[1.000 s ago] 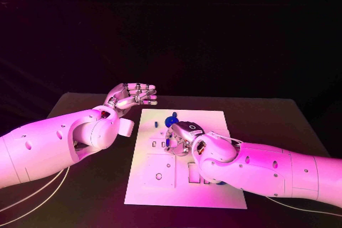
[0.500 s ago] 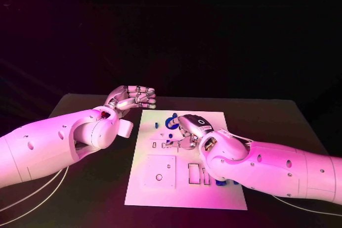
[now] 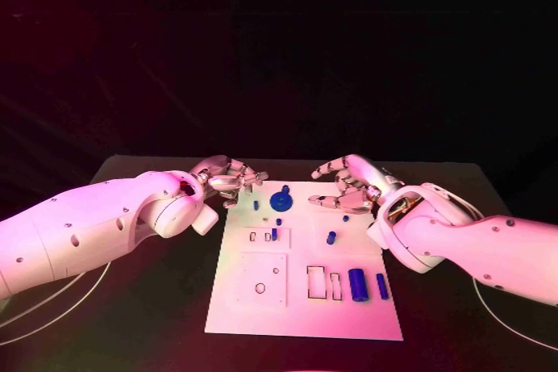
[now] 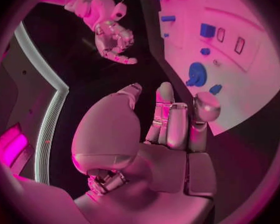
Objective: Assemble the parts on the task board
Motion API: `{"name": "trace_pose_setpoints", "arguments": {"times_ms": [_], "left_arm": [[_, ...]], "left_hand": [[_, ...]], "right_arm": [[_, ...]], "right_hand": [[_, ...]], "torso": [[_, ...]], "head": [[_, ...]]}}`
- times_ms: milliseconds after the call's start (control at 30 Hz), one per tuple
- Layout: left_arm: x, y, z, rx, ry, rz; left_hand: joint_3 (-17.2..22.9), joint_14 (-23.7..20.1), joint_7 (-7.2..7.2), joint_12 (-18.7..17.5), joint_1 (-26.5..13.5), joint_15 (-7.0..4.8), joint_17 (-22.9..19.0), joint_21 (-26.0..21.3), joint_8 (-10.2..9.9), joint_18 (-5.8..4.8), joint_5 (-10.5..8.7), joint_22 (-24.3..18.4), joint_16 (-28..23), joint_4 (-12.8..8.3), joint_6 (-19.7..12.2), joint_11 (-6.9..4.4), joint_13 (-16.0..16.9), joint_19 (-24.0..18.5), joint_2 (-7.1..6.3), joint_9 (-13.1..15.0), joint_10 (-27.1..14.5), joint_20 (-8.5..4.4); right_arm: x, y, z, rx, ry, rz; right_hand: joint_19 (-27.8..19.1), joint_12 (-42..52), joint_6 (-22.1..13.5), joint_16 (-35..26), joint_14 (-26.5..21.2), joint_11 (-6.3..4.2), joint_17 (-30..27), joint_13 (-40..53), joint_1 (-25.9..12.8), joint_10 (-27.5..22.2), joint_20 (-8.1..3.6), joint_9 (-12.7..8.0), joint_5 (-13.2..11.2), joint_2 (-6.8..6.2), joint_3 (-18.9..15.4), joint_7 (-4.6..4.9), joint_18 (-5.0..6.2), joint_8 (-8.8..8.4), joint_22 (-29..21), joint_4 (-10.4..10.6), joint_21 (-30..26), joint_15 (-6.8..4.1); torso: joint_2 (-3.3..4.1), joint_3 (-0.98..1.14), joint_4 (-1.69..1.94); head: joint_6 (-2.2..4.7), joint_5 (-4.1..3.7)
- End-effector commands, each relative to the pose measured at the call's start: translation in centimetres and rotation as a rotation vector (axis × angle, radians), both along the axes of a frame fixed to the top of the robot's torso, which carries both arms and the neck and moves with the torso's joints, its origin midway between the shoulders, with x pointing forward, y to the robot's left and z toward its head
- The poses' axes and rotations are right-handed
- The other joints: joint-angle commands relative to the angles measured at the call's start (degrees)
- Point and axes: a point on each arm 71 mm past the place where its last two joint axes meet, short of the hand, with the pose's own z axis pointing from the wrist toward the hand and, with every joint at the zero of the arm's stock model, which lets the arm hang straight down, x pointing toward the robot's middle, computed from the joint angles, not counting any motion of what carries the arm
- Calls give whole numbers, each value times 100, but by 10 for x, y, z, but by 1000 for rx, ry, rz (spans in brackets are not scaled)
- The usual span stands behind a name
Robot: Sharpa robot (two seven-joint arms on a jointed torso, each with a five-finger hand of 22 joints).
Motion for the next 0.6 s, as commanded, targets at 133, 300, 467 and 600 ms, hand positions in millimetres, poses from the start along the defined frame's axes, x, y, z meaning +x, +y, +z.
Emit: {"name": "trace_pose_setpoints", "arguments": {"times_ms": [133, 300, 467, 600], "left_arm": [[-1, -11, -12, 443, 131, -171], [3, -24, -11, 588, 139, -230], [7, -36, -10, 667, 133, -267], [10, -45, -10, 696, 132, -287]], "left_hand": [[5, 443, -145, 1187, -179, -109, 983, 494, 372, -193, 31, 836, 482, 0, 56, -108, 1451, 429, 98, 298, 706, -101], [-114, 493, -168, 1391, -450, -130, 1119, 587, 460, -222, -2, 997, 559, 7, 66, -129, 1713, 506, 95, 397, 815, -127], [-204, 495, -176, 1422, -595, -134, 1130, 608, 501, -226, -48, 1028, 565, 7, 43, -135, 1753, 510, 96, 461, 803, -131], [-227, 495, -177, 1423, -635, -135, 1131, 614, 511, -228, -56, 1040, 565, 7, 34, -135, 1753, 512, 104, 479, 792, -131]], "right_arm": [[6, -25, 4, 138, 122, -46], [14, -41, 6, 155, 134, -94], [19, -49, 7, 157, 135, -119], [21, -52, 7, 155, 137, -129]], "right_hand": [[-20, -34, 54, -32, 537, -35, 1210, 472, -4, -40, -1, -5, 34, 64, -32, -10, 42, 36, 785, 10, -58, 1], [-31, -37, 65, -38, 532, -38, 1194, 469, -8, -44, -4, -7, 65, 82, -33, -13, 48, 43, 772, 9, -82, -3], [-29, -39, 68, -39, 532, -39, 1192, 466, -8, -46, -4, -7, 78, 86, -33, -14, 47, 45, 775, 8, -79, -4], [-30, -40, 70, -39, 532, -40, 1191, 465, -10, -47, -5, -8, 85, 88, -35, -15, 47, 47, 774, 9, -81, -5]], "torso": [[-45, 37, -19], [-38, 45, -11], [-40, 31, -12], [-35, 30, -20]], "head": [[-39, 45], [-57, 47], [-69, 65], [-72, 78]]}}
